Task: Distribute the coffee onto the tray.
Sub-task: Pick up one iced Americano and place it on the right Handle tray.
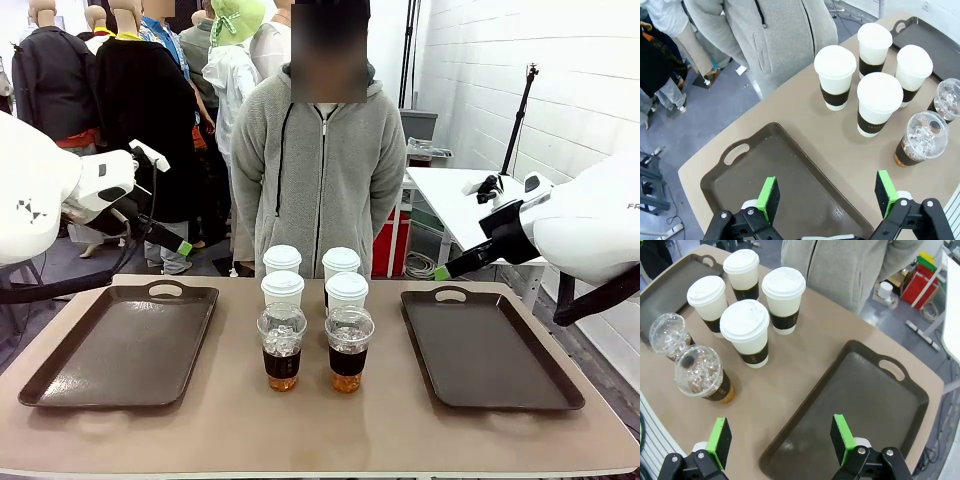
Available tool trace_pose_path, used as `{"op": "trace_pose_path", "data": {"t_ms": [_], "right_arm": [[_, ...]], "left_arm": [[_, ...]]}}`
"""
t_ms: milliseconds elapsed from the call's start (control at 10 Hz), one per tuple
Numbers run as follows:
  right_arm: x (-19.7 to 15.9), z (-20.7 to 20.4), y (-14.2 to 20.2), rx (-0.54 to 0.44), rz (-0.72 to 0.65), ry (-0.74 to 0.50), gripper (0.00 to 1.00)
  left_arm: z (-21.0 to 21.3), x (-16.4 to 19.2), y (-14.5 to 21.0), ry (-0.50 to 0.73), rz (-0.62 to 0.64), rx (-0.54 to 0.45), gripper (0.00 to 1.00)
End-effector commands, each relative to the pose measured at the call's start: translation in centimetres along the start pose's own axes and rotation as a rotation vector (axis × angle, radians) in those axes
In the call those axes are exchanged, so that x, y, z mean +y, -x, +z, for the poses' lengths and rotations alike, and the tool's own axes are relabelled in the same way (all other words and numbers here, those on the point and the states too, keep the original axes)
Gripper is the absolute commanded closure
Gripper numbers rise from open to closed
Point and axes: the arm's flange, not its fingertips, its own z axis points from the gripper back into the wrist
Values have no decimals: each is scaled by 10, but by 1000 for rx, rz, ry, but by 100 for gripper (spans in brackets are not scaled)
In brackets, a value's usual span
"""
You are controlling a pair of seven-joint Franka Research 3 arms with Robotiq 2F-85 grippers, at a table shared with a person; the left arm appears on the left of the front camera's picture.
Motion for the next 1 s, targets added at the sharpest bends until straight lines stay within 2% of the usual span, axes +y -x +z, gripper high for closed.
{"op": "trace_pose_path", "data": {"t_ms": [0, 900], "right_arm": [[0, 1, 0, -3, 1, -1, 0], [0, 1, 0, -3, 1, -1, 0]], "left_arm": [[-4, 1, 0, 2, 0, 18, 0], [-4, 1, 0, 2, 0, 18, 0]]}}
